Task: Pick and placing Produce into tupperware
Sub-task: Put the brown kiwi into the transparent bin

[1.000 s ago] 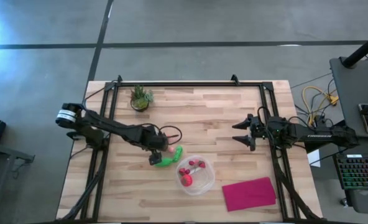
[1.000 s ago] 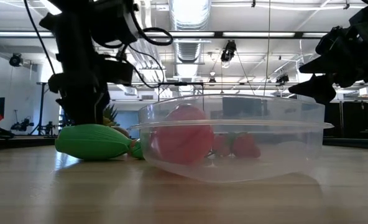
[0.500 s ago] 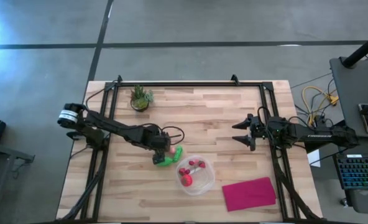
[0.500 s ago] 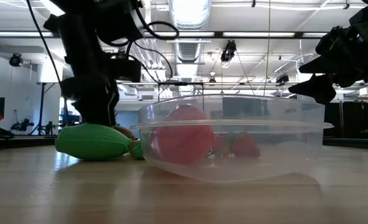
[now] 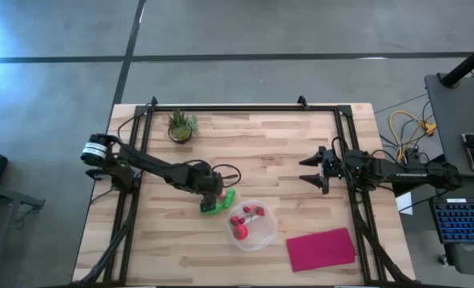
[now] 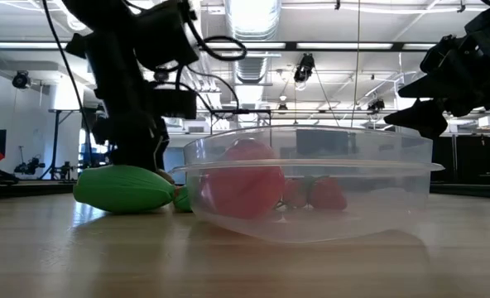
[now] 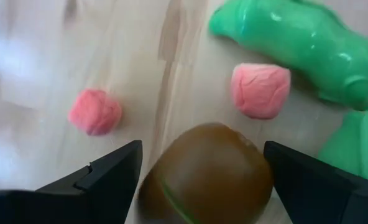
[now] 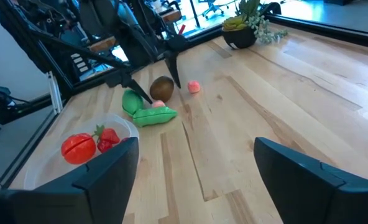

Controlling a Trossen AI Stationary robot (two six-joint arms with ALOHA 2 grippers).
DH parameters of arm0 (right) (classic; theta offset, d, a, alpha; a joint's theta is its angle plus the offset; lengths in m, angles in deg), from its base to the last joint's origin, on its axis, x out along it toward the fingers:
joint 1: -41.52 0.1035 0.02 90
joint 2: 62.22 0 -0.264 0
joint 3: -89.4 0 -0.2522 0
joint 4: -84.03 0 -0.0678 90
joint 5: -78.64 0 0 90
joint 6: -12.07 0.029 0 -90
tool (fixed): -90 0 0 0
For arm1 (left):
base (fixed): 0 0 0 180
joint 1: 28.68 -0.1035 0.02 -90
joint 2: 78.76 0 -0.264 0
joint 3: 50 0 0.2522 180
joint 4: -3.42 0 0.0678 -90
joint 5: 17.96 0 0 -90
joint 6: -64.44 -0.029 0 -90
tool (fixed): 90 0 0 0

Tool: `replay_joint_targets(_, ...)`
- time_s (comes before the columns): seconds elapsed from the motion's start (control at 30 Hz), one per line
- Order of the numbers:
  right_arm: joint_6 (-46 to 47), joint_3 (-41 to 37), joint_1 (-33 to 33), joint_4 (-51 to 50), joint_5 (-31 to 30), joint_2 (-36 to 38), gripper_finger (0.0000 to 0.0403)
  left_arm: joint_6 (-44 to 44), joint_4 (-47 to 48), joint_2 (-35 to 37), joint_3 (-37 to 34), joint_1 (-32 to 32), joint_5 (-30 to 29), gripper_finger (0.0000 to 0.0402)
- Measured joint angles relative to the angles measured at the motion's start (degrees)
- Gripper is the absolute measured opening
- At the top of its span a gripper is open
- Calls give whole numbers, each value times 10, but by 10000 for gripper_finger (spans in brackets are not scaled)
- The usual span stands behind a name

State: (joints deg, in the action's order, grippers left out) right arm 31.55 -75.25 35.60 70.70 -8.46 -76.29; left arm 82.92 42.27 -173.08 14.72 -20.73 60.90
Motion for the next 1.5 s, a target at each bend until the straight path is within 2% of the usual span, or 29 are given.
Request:
replay_joint_targets(0.7, 0, 0, 0, -2, 0, 0, 311, 6, 30, 12, 0, 0, 13, 238)
replay_joint_targets(0.87, 0, 0, 0, -2, 0, 0, 313, 6, 32, 32, 11, 0, 14, 232)
replay_joint_targets(1.03, 0, 0, 0, -2, 0, 0, 311, -24, 14, 65, 54, 0, 15, 231)
replay_joint_targets(1.17, 0, 0, 0, -2, 0, 0, 306, -84, -26, 67, 90, 0, 70, 231)
replay_joint_targets(1.33, 0, 0, 0, -2, 0, -1, 310, -102, -51, 9, 116, 20, 149, 230)
replay_joint_targets(1.5, 0, 0, 0, -2, 0, -3, 313, -141, -82, -54, 155, 55, 163, 230)
